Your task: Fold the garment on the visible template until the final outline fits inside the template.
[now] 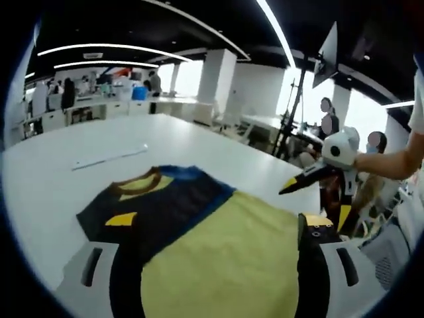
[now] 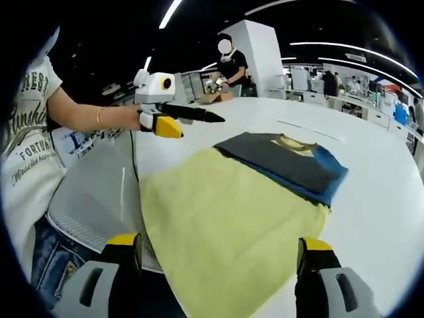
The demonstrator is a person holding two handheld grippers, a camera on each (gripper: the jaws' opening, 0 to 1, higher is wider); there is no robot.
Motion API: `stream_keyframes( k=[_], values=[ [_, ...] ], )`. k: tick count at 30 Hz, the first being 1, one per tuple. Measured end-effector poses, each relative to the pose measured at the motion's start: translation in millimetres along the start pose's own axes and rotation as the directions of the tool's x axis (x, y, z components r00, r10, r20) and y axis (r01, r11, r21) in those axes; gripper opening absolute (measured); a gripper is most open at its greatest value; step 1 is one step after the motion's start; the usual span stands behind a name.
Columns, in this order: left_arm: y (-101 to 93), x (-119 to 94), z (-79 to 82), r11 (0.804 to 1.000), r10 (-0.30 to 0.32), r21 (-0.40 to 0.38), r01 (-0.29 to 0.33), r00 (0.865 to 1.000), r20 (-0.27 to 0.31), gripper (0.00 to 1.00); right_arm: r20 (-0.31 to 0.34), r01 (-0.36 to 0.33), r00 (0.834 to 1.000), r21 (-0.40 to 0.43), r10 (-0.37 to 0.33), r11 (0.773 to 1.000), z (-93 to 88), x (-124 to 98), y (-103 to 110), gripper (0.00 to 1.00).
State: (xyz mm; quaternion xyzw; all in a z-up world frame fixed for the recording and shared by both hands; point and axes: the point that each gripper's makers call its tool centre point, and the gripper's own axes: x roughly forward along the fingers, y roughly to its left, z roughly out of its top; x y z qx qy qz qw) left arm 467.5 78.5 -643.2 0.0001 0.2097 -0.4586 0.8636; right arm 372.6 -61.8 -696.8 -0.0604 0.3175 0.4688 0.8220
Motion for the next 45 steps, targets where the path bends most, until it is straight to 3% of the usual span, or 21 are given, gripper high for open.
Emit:
stream_keyframes(
  k=[16, 32, 40, 45],
  values=[
    [-16.8, -47, -54.2, 1.0, -0.008, 0.009, 0.009, 0.996, -0.089, 0.79, -0.052, -0.006, 0.999, -0.024, 0.004, 1.0, -16.7, 0, 14, 0.89],
    [-34.0, -77, -83.6, 1.0, -0.014, 0.023, 0.017, 0.988, -0.152, 0.71, -0.123, -0.021, 0.992, -0.036, 0.017, 0.999, -40.0, -1, 24, 0.77],
    [-42.5, -92, -111.3, 1.0, -0.008, 0.027, 0.014, 0.974, -0.228, 0.65, -0.161, -0.019, 0.987, -0.05, 0.011, 0.999, -53.6, -2, 26, 0.73],
    [-48.3, -96, -122.0, 1.0, -0.013, 0.009, 0.016, 0.966, -0.257, 0.58, -0.193, -0.016, 0.981, -0.066, 0.003, 0.998, -63.8, -3, 26, 0.65]
  ],
)
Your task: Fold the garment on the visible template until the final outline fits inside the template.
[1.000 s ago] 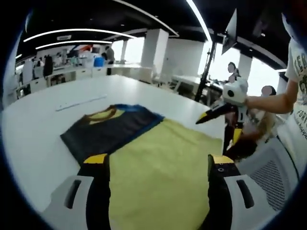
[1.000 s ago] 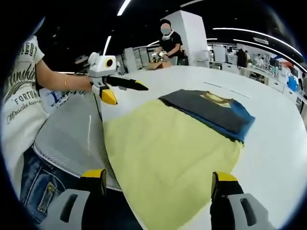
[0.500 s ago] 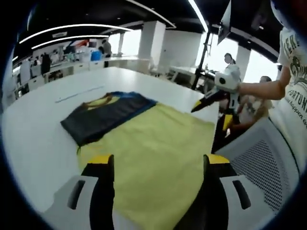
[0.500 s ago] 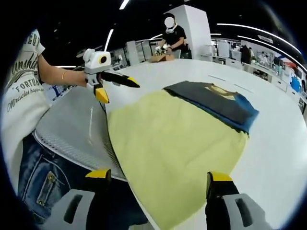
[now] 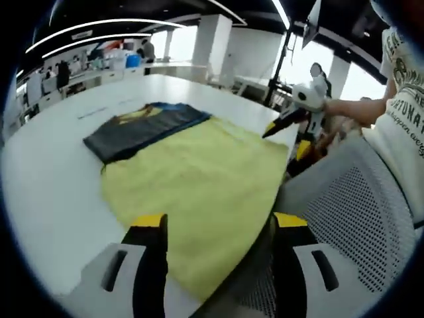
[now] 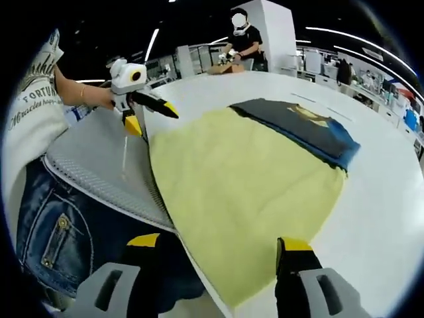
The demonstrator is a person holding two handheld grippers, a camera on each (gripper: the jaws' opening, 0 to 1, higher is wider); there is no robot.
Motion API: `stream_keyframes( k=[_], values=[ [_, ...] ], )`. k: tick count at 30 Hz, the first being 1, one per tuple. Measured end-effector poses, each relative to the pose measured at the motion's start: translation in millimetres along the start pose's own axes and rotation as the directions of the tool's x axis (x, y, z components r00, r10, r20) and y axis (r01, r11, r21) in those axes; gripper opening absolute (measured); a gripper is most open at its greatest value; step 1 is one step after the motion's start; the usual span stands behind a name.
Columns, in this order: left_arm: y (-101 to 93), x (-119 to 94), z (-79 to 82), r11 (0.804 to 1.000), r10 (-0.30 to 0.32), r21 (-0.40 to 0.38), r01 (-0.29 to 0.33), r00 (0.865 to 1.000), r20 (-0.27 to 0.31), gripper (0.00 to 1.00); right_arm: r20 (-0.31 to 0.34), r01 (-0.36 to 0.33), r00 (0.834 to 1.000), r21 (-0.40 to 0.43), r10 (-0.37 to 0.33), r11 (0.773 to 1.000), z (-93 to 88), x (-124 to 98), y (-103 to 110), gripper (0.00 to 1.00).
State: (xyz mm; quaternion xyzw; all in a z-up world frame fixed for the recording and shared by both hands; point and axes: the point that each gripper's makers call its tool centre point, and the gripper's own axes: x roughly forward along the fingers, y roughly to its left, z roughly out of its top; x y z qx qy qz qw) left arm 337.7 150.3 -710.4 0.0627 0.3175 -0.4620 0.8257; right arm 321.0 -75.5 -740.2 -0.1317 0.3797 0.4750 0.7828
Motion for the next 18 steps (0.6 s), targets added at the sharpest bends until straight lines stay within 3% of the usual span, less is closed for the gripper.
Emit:
stream_keyframes(
  k=[6, 10, 18],
  values=[
    [-0.1, -3, -16.7, 0.999, 0.007, 0.032, -0.005, 0.999, -0.05, 0.54, -0.031, 0.019, 0.999, -0.018, -0.02, 1.0, -11.0, -1, -5, 0.58],
    [1.6, -6, -30.5, 0.995, 0.018, 0.098, -0.007, 0.994, -0.111, 0.51, -0.051, 0.031, 0.998, -0.029, -0.033, 0.999, -17.6, -1, -9, 0.54],
    [9.5, -8, -46.4, 0.994, 0.035, 0.109, -0.018, 0.987, -0.159, 0.45, -0.057, 0.034, 0.998, -0.058, -0.037, 0.998, -21.0, -2, -10, 0.49]
  ],
)
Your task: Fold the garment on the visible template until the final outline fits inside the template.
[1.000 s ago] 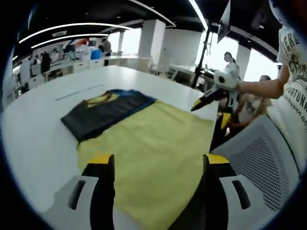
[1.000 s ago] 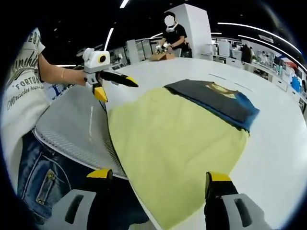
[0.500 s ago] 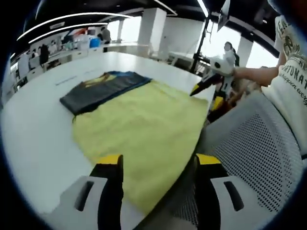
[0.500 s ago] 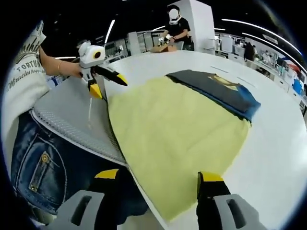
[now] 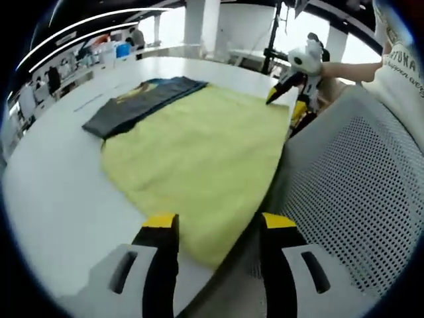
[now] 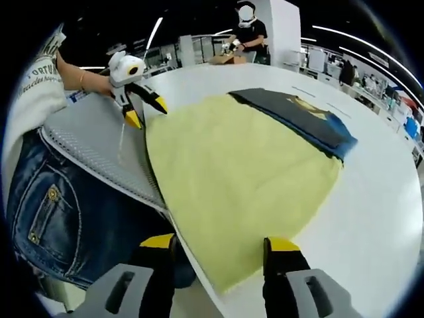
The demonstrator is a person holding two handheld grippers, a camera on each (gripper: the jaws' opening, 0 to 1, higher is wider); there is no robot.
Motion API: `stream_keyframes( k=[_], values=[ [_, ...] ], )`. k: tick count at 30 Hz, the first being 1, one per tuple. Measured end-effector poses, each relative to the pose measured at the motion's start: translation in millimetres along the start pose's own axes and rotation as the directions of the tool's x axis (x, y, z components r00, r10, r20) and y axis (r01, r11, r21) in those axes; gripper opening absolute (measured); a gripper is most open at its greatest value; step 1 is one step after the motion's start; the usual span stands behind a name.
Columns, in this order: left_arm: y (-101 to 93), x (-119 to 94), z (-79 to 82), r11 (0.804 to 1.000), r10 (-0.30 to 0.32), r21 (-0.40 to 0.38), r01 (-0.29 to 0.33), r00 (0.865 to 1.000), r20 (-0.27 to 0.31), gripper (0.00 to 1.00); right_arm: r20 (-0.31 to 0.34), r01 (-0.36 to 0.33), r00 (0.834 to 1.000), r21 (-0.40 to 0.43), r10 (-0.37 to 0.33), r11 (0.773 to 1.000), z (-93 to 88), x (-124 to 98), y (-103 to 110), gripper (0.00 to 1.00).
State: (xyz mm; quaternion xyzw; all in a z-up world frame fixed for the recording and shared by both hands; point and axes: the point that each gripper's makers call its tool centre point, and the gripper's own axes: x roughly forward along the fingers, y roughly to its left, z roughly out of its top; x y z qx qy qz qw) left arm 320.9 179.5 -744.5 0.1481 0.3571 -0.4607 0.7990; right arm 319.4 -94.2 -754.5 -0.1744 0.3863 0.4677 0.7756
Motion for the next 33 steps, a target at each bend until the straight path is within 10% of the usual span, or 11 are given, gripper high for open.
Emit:
stream_keyframes(
  k=[33],
  values=[
    [6.6, 2, -16.8, 0.98, 0.056, 0.195, -0.037, 0.994, -0.094, 0.37, -0.076, 0.02, 0.997, -0.137, -0.031, 0.99, -12.8, -5, -2, 0.38]
  ],
)
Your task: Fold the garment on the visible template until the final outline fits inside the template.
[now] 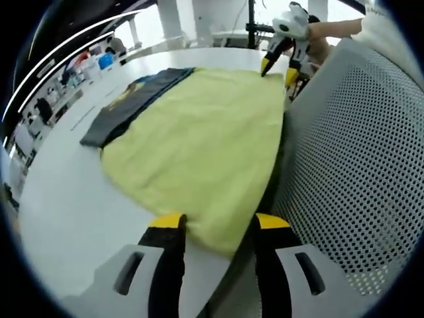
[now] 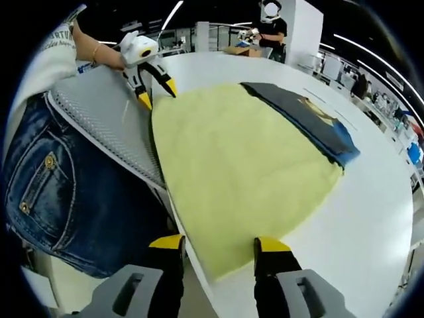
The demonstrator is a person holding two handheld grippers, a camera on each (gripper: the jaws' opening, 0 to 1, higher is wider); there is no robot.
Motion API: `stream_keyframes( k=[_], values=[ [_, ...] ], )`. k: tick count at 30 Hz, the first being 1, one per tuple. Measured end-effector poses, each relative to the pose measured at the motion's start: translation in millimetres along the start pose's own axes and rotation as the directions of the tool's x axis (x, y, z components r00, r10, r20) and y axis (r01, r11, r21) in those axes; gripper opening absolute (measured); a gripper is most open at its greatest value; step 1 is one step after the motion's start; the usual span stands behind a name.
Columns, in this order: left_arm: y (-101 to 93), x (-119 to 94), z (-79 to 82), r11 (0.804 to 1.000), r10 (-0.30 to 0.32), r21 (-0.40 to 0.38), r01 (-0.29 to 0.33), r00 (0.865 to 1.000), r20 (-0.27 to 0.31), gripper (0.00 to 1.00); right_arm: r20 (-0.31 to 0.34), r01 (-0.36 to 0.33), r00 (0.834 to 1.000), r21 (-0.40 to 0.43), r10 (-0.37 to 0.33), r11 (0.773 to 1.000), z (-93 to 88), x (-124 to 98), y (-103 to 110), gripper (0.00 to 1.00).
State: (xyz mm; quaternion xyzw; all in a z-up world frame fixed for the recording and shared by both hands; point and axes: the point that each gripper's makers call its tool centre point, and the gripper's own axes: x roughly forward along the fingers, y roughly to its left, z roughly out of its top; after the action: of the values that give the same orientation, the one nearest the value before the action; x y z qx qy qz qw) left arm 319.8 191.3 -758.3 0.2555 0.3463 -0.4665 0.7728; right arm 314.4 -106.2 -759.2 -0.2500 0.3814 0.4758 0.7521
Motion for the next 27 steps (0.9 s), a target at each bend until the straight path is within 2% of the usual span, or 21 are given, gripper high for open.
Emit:
stream_keyframes(
  k=[6, 11, 13, 15, 16, 17, 19, 27],
  values=[
    [-3.1, -2, 0.6, 0.999, -0.033, -0.026, 0.033, 0.999, 0.011, 0.31, 0.006, 0.006, 1.0, 0.006, -0.006, 1.0, -0.9, -1, -2, 0.33],
    [-5.7, -1, 1.6, 0.999, -0.035, -0.02, 0.035, 0.999, 0.008, 0.28, 0.012, 0.02, 1.0, 0.016, -0.02, 1.0, -1.0, -1, -5, 0.27],
    [-6.7, -1, 3.2, 0.998, -0.044, -0.034, 0.044, 0.999, 0.02, 0.21, 0.022, 0.03, 0.999, 0.037, -0.031, 0.999, -1.1, -1, -7, 0.24],
    [-1.9, -3, 4.1, 0.997, -0.037, -0.061, 0.038, 0.999, 0.026, 0.06, 0.026, 0.038, 0.999, 0.046, -0.039, 0.998, -1.2, -2, -10, 0.21],
    [-0.9, -3, 7.1, 0.994, -0.042, -0.095, 0.047, 0.998, 0.051, 0.08, 0.026, 0.04, 0.999, 0.047, -0.042, 0.998, -1.3, -1, -10, 0.2],
    [2.2, -3, 5.0, 0.994, -0.029, -0.101, 0.033, 0.999, 0.046, 0.1, 0.025, 0.042, 0.999, 0.047, -0.043, 0.998, -1.3, -1, -11, 0.2],
    [4.0, -3, -1.3, 0.997, -0.014, -0.07, 0.015, 1.0, 0.01, 0.1, 0.025, 0.044, 0.999, 0.046, -0.045, 0.998, -0.9, -1, -12, 0.18],
    [2.2, -1, 0.8, 0.999, -0.013, -0.037, 0.013, 1.0, 0.006, 0.09, 0.03, 0.067, 0.997, 0.06, -0.069, 0.996, -0.6, -1, -17, 0.1]
  ],
)
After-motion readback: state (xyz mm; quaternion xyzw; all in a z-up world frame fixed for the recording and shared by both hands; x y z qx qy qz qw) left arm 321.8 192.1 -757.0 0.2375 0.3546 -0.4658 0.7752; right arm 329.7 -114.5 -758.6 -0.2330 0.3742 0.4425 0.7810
